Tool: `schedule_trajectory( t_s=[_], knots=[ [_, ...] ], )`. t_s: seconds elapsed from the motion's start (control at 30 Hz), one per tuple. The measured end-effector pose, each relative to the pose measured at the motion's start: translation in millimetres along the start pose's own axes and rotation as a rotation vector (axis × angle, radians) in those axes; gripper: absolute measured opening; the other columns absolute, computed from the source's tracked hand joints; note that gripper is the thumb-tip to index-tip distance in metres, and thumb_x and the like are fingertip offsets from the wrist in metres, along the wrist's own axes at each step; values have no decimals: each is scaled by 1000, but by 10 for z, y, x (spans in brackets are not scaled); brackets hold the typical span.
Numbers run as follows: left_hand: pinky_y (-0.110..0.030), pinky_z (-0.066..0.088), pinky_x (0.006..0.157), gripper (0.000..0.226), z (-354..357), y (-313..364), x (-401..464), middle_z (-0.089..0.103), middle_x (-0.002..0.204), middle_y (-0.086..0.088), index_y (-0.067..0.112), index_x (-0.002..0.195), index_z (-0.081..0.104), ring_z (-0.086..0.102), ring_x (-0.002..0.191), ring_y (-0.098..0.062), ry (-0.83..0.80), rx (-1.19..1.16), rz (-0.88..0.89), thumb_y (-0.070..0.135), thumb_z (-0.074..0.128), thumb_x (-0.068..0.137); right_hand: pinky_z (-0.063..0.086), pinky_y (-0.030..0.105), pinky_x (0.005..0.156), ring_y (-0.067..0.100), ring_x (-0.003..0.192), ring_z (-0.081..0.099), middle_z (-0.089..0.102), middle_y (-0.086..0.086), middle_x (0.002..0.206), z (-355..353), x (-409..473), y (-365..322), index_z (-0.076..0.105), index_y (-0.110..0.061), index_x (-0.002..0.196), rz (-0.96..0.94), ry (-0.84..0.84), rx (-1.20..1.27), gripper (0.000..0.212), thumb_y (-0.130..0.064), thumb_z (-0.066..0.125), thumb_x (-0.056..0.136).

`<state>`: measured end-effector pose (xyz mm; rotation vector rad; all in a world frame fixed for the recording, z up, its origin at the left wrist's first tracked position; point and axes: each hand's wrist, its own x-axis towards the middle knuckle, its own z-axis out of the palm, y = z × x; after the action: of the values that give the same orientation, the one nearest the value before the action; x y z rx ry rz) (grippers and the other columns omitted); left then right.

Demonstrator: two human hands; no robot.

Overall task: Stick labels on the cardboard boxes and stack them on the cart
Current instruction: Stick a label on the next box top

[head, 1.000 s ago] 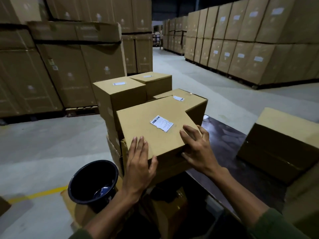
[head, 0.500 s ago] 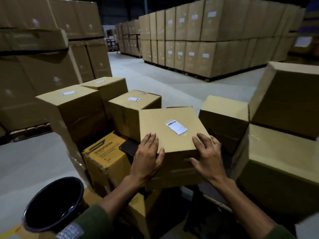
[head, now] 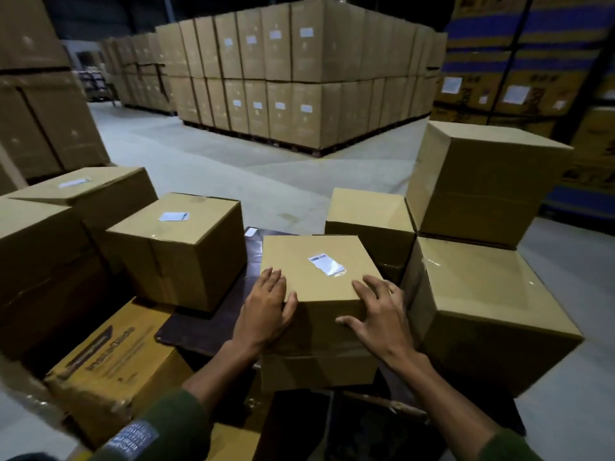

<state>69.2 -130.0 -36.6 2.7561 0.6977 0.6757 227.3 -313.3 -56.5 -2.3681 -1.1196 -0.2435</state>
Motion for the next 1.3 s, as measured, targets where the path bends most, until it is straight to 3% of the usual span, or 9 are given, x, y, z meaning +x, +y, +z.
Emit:
schedule_trajectory(
  t_s=[0.23,0.4,0.47,0.57,0.67,0.73,0.87,1.13,1.3],
  knots=[
    [-50,35,113,73,163,-406,291,48,147,-15,3,139,52,39,141,-30,-80,91,87,53,21,96,39,50,103,28,133,41,55,-3,136,-42,393,-112,62,-28,124,77,-129,-89,75,-79,29,79],
    [-53,44,105,60,292,-468,314,54,140,-20,-3,131,58,47,134,-34,-70,-12,82,39,34,94,51,41,92,25,107,60,65,9,118,-61,1076,-262,66,-13,121,122,-122,-36,46,-48,58,92],
    [-54,44,104,59,315,-472,309,54,140,-20,-4,131,58,47,135,-34,-48,-36,87,36,36,93,53,41,88,26,101,63,68,12,113,-27,1304,-348,68,-6,119,152,-222,-52,50,-47,60,92],
    [-53,39,109,62,345,-496,300,47,146,-19,-2,136,53,38,141,-33,-30,-29,86,38,33,94,58,44,73,27,81,66,73,14,92,66,1530,-465,73,-3,94,149,-383,-133,54,-54,60,89],
    [-52,37,112,63,373,-493,297,44,149,-17,0,139,51,33,144,-32,-12,-42,78,40,33,94,45,35,55,23,67,62,71,13,78,144,1622,-527,73,-5,80,149,-450,-176,51,-55,67,85],
    [-51,35,113,61,383,-488,288,45,149,-17,1,138,51,33,144,-31,2,-43,78,39,36,93,39,32,55,24,69,65,72,12,77,155,1682,-575,74,-4,79,171,-490,-175,50,-54,71,83],
    [-48,33,114,61,396,-493,282,47,148,-16,2,138,52,34,144,-30,10,-54,83,40,37,93,47,33,61,24,80,69,73,10,85,109,1832,-634,75,-2,89,303,-606,-120,46,-47,80,77],
    [-48,28,116,63,416,-495,282,44,150,-15,3,140,49,31,145,-29,16,-67,85,43,34,94,44,23,58,15,74,60,67,7,90,23,1971,-739,64,-4,103,474,-775,-121,52,-47,78,79],
    [-46,14,121,71,359,-493,287,29,159,-14,6,149,35,15,150,-27,-47,-67,79,46,20,93,51,32,75,23,90,65,69,13,102,-9,1964,-818,63,-6,108,505,-782,-1,43,-35,80,80]
  ],
)
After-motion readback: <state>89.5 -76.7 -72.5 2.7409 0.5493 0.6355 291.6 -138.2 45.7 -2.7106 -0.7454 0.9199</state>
